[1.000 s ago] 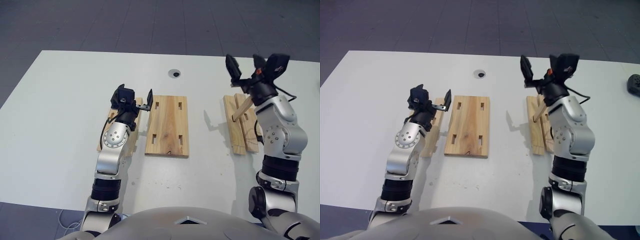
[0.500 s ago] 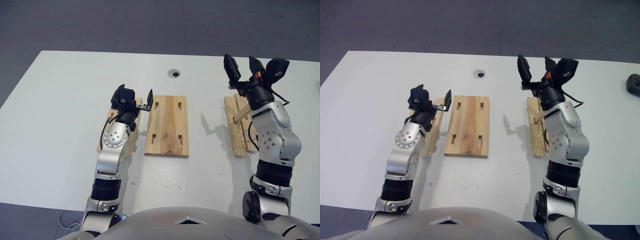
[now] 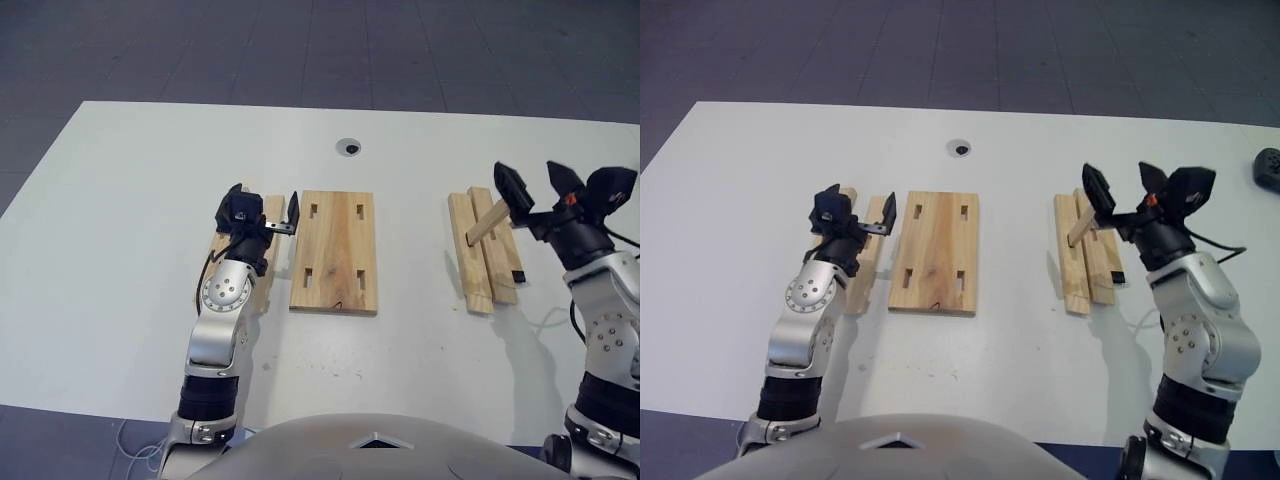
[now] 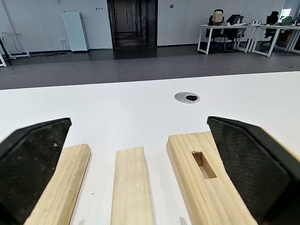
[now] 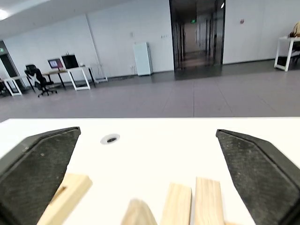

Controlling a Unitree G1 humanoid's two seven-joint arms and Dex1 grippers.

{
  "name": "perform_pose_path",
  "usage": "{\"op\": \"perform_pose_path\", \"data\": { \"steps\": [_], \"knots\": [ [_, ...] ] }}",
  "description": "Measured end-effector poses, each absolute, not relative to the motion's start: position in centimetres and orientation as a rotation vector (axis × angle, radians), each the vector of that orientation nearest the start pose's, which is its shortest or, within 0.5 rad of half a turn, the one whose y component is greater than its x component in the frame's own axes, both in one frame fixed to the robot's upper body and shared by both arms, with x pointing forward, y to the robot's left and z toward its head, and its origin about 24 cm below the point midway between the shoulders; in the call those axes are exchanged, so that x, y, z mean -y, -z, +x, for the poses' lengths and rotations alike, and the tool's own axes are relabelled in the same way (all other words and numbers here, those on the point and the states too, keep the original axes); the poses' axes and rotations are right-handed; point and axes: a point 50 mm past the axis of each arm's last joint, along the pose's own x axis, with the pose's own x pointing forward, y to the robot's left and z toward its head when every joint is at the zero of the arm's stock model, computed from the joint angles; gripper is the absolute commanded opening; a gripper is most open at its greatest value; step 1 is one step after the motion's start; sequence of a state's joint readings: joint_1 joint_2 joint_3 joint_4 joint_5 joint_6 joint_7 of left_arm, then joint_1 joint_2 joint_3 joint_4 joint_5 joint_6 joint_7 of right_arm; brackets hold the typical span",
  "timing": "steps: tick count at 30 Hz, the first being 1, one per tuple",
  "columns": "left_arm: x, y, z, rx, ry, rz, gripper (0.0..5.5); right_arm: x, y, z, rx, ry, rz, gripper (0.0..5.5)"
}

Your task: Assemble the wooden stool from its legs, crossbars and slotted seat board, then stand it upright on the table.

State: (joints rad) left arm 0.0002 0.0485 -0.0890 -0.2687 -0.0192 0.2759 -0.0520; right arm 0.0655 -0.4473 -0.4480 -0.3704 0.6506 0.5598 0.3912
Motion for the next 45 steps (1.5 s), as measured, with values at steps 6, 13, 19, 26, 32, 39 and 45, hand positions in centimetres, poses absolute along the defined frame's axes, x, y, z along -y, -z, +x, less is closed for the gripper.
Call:
{"op": "perform_pose_path", "data": {
  "steps": [6, 13, 19, 26, 32, 39, 45],
  "knots": [
    [-13.2, -7.7, 24.9, -0.015, 0.142, 0.037, 5.4, 26.0, -7.5, 18.9, -0.294, -0.276, 0.125, 5.39],
    [-13.2, -7.5, 24.8, -0.025, 0.141, 0.047, 5.4, 26.3, -5.7, 17.8, -0.442, -0.301, 0.034, 5.39],
    [-13.1, -7.5, 24.7, -0.027, 0.145, 0.048, 5.4, 26.3, -5.3, 17.7, -0.463, -0.356, -0.03, 5.39],
    [-12.9, -7.4, 24.6, -0.03, 0.153, 0.053, 5.4, 26.3, -4.7, 17.3, -0.447, -0.403, -0.105, 5.39],
    [-12.8, -7.3, 24.6, -0.03, 0.156, 0.053, 5.4, 27.3, -3.7, 17.5, -0.447, -0.485, -0.199, 5.39],
    [-12.8, -7.4, 24.6, -0.03, 0.155, 0.053, 5.4, 28.9, -3.2, 18.8, -0.429, -0.537, -0.33, 5.39],
    [-12.8, -7.3, 24.6, -0.03, 0.155, 0.053, 5.4, 29.5, -3.8, 20.5, -0.446, -0.42, -0.313, 5.39]
  ]
}}
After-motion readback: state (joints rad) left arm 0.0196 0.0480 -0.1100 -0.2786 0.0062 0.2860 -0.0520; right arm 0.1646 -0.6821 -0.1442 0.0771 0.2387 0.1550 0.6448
